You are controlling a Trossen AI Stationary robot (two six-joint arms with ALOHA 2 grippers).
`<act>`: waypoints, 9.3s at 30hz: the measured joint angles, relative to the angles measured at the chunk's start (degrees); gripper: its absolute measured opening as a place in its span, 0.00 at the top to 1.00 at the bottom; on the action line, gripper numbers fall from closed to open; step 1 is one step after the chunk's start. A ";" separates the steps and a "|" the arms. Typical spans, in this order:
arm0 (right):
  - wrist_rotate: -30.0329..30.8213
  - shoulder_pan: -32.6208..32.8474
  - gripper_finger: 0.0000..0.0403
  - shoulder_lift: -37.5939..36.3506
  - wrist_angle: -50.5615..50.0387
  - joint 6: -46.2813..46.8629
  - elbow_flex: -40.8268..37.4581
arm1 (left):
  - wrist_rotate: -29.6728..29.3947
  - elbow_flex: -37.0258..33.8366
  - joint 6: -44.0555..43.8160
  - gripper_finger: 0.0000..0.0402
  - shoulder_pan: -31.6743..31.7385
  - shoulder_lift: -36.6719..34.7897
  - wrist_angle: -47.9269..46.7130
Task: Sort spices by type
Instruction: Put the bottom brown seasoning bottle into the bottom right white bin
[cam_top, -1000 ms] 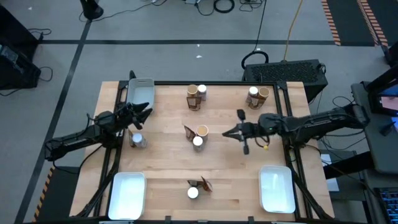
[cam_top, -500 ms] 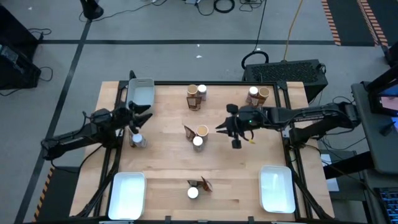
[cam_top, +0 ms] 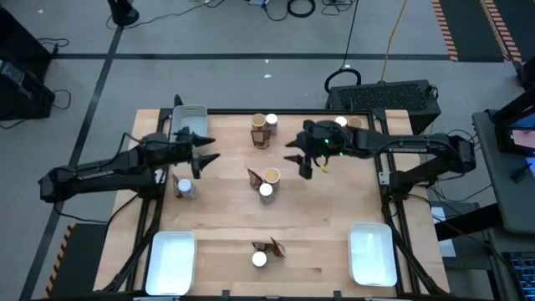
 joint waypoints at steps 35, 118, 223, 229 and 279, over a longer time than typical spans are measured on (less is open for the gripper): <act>-0.27 10.18 0.50 35.68 -24.35 -18.72 41.55 | 6.28 4.20 10.45 0.25 -1.61 2.45 -7.13; 1.96 17.24 0.50 33.46 -20.12 -63.76 41.41 | 26.61 4.15 15.04 0.25 -6.96 9.08 3.42; 1.22 5.94 0.25 43.91 -43.20 -28.35 41.46 | 25.43 4.15 16.78 0.25 -6.87 9.08 1.79; 1.07 5.94 0.33 43.91 -43.24 -29.80 41.46 | 25.43 4.15 16.76 0.25 -6.87 9.08 1.71; -1.83 11.59 0.35 21.99 -64.55 10.97 41.44 | 23.50 4.15 14.77 0.25 -6.92 9.13 0.89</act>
